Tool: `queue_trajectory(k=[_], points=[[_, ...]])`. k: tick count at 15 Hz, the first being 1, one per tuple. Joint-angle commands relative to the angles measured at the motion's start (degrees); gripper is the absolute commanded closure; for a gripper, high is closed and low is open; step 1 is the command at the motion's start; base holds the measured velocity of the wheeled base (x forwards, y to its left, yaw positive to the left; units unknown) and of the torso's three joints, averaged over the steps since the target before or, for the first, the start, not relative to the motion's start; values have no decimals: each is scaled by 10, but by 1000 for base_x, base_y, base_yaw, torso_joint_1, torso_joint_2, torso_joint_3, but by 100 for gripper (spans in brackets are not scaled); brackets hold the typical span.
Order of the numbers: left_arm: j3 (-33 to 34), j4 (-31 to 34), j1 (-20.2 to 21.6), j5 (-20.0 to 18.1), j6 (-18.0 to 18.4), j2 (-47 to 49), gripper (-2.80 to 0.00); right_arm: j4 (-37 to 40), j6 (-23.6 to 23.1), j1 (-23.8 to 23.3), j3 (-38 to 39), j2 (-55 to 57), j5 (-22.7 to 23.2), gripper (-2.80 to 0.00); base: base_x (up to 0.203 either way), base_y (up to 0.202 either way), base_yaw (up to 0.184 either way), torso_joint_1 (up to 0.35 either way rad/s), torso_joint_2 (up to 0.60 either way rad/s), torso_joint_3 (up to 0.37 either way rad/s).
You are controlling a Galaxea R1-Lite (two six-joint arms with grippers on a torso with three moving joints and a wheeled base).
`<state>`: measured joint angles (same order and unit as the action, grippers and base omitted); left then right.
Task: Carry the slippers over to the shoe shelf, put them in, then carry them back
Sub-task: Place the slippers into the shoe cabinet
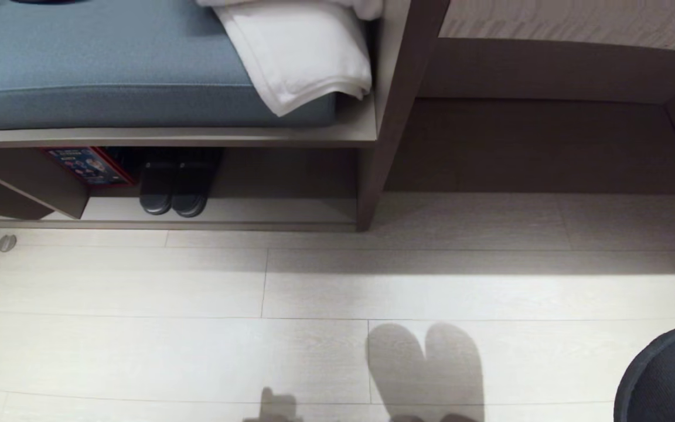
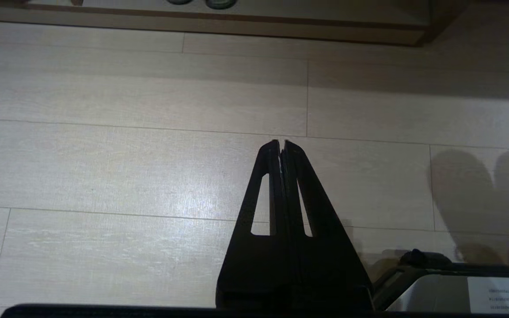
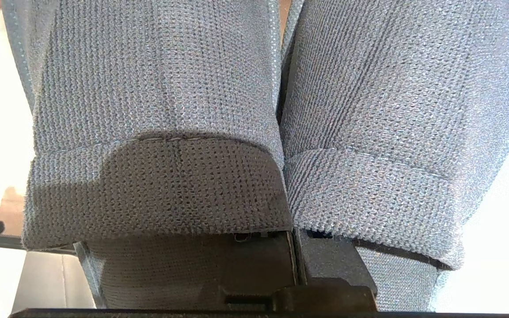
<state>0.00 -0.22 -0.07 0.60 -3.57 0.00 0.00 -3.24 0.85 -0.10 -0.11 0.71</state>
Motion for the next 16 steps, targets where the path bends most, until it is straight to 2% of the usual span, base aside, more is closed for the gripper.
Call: queue_trajectory(k=[1,16], points=[[0,0,0,0,0,0,0,0,-1,0,0,0,1,0,0,0,0,-2,-1,199],[0,0,0,0,0,0,0,0,-2,0,0,1,1,0,0,0,0,2,2,202]])
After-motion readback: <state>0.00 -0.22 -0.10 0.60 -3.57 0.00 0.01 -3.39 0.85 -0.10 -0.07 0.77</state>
